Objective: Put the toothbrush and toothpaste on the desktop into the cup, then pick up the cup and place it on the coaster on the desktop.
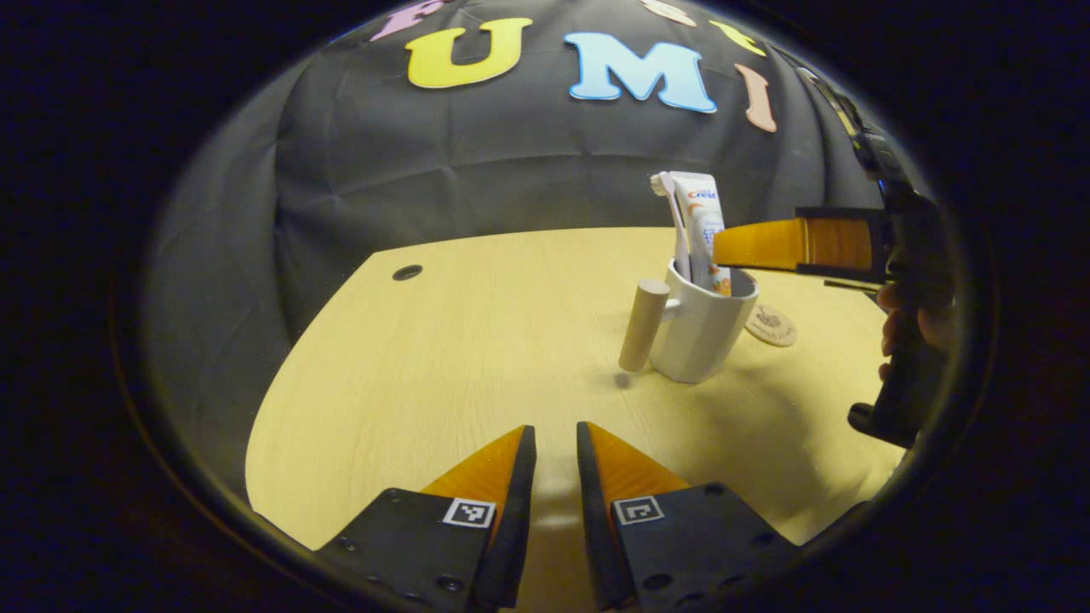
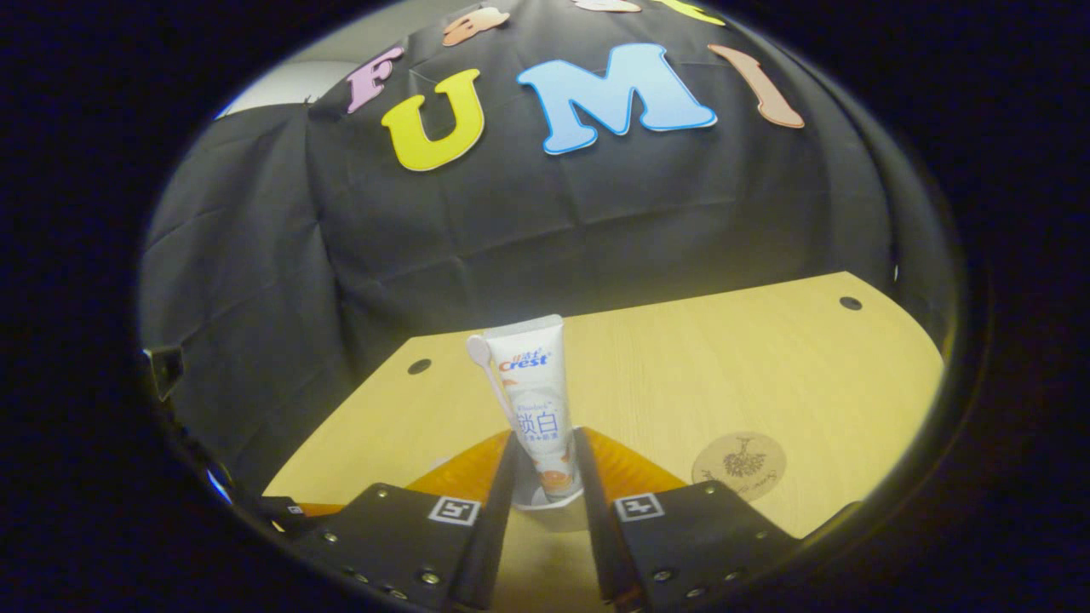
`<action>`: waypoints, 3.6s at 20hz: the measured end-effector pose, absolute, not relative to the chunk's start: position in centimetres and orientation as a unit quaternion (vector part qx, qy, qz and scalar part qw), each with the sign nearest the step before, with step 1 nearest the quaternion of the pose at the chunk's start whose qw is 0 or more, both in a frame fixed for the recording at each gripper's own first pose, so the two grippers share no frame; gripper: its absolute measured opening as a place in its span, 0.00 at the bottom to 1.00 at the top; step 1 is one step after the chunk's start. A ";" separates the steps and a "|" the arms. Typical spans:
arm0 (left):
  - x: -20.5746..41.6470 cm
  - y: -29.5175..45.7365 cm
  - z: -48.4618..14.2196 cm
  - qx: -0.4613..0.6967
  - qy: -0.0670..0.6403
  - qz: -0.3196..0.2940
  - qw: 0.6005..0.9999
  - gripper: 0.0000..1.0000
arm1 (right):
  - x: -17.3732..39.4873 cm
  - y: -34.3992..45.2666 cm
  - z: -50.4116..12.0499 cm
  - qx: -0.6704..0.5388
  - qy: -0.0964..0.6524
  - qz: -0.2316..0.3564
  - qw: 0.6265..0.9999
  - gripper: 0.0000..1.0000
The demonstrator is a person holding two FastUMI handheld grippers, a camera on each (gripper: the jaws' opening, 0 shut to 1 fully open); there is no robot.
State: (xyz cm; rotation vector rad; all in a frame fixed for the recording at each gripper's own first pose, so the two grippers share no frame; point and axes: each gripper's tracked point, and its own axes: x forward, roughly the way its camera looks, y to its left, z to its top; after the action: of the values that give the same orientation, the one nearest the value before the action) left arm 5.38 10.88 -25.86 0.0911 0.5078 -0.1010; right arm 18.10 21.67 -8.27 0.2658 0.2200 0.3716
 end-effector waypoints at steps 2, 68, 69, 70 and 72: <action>6.0 10.6 -26.1 0.065 0.258 -0.076 0.961 0.44 | 17.4 21.3 -8.1 0.142 0.112 0.189 0.965 0.51; 18.1 -9.8 -20.5 0.331 0.289 -0.411 0.799 0.17 | 12.3 -2.3 -17.3 0.267 0.239 -0.008 0.934 0.66; 18.2 -10.4 -20.6 0.332 0.288 -0.413 0.797 0.17 | 12.1 -2.9 -17.4 0.268 0.239 -0.011 0.933 0.66; 18.1 -10.9 -20.8 0.332 0.289 -0.415 0.796 0.17 | 12.1 -3.4 -17.5 0.271 0.239 -0.014 0.932 0.66; 18.3 -11.6 -21.0 0.331 0.292 -0.416 0.795 0.17 | 11.9 -4.3 -17.6 0.274 0.240 -0.018 0.931 0.66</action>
State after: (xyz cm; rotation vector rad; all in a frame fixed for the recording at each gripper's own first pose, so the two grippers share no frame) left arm 18.28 -11.59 -20.97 0.7106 0.6268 -0.8947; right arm 11.94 -4.25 -17.59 0.5602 0.4910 -0.0366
